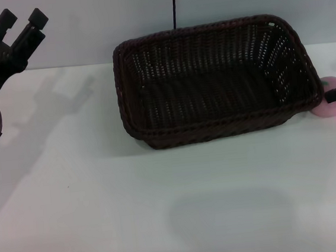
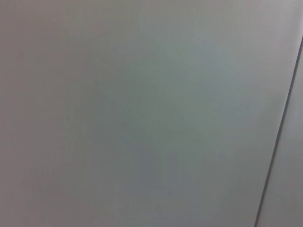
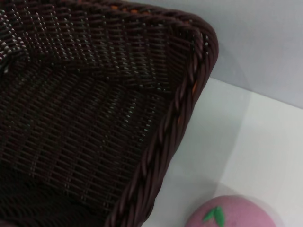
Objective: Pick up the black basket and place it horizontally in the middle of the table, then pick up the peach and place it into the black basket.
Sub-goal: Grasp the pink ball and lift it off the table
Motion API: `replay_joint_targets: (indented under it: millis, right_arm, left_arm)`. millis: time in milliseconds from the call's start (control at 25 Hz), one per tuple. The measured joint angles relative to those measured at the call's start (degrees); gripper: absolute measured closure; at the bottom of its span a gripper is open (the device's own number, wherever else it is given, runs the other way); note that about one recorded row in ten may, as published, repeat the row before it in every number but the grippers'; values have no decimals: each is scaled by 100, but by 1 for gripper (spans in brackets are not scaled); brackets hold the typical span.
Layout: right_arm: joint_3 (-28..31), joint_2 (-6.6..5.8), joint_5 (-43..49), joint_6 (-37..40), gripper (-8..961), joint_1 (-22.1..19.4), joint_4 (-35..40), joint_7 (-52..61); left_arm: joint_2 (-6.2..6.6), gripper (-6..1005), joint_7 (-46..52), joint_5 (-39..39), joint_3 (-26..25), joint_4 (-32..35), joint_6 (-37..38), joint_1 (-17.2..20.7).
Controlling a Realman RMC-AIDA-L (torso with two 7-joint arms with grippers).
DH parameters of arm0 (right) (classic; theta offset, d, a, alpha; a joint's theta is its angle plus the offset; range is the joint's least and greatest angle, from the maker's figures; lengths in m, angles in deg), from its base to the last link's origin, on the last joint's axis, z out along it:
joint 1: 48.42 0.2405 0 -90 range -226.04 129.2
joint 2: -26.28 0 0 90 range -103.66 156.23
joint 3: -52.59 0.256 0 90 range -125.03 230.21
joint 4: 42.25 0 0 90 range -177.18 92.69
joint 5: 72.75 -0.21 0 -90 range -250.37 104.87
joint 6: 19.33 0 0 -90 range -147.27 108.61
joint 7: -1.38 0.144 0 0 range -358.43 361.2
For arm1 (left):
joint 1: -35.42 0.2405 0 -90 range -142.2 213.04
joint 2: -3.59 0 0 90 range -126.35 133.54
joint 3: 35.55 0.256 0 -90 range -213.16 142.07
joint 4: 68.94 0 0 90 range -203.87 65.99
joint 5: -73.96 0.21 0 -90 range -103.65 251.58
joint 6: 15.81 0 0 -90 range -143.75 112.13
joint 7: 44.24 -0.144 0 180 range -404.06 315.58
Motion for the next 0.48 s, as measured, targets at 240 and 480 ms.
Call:
replay_joint_targets:
  millis: [240,480]
  right_arm:
    - [-125,25,7,-240,428,53,-222,11]
    - [-30,47,-19,-265,584,21,-179,15]
  left_arm:
    - [7,146,2,-18,0,-55,66,-13]
    - [9,147,5,-23,0,-76,73,-2]
